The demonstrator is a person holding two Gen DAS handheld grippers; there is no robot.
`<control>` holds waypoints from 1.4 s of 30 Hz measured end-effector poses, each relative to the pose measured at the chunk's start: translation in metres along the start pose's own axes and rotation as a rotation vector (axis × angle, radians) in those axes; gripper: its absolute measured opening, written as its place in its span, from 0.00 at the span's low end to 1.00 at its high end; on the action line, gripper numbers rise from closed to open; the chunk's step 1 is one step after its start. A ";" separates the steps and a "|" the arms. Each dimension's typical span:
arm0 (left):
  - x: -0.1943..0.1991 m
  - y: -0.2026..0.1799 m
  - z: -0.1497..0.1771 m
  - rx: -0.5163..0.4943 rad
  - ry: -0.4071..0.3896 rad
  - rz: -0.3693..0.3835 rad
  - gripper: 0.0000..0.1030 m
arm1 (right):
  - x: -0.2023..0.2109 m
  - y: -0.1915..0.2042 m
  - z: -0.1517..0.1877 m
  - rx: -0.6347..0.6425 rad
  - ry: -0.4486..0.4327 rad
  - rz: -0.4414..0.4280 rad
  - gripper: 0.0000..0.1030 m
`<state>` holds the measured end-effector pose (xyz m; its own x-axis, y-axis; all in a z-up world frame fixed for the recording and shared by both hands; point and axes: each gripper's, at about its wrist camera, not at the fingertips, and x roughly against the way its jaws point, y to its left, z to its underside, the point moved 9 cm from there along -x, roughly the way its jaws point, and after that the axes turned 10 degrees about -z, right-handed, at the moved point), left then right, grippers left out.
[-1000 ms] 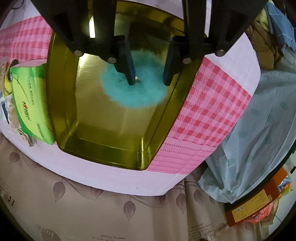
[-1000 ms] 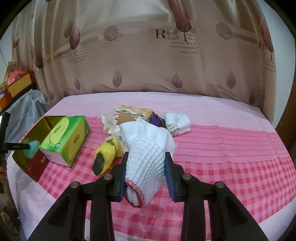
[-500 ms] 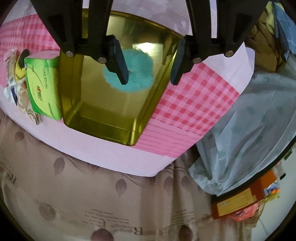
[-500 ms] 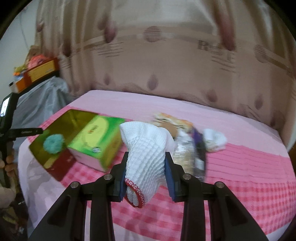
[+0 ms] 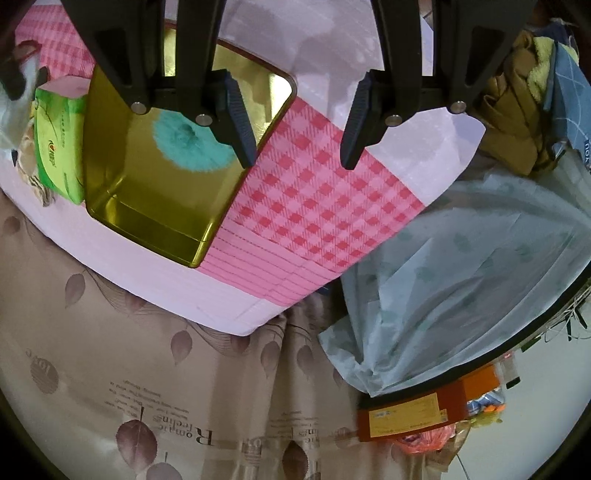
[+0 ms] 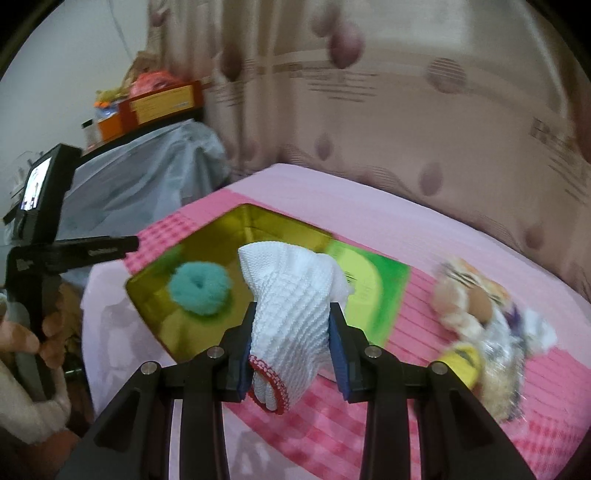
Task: Organize soft objects
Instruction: 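Carry the sock into the gold tin and open the right gripper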
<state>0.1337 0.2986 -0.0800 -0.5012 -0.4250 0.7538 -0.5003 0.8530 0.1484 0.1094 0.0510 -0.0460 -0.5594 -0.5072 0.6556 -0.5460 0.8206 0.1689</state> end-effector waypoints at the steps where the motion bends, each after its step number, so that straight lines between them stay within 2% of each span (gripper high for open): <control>1: 0.000 -0.001 0.000 -0.004 0.000 -0.001 0.47 | -0.007 0.009 -0.003 0.012 0.005 -0.015 0.31; 12: -0.007 0.011 -0.002 0.040 0.015 -0.011 0.47 | -0.062 0.041 -0.007 0.013 0.085 -0.110 0.31; 23: -0.009 0.013 -0.001 0.051 0.029 -0.011 0.47 | -0.100 0.044 0.009 0.039 0.155 -0.084 0.31; 28: -0.008 0.013 -0.001 0.050 0.030 -0.010 0.47 | -0.103 0.043 0.012 0.033 0.165 -0.089 0.38; 31: -0.010 0.012 0.000 0.046 0.034 -0.011 0.47 | -0.101 0.044 0.011 0.038 0.158 -0.089 0.39; 37: -0.010 0.013 0.000 0.046 0.033 -0.012 0.47 | -0.095 0.051 0.008 0.050 0.140 -0.094 0.51; 42: -0.010 0.011 0.000 0.043 0.033 -0.012 0.47 | -0.084 0.053 0.004 0.052 0.118 -0.096 0.51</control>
<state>0.1329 0.3120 -0.0862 -0.4716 -0.4244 0.7729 -0.5361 0.8339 0.1308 0.1243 0.1359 -0.0951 -0.4273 -0.5459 0.7207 -0.6269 0.7533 0.1989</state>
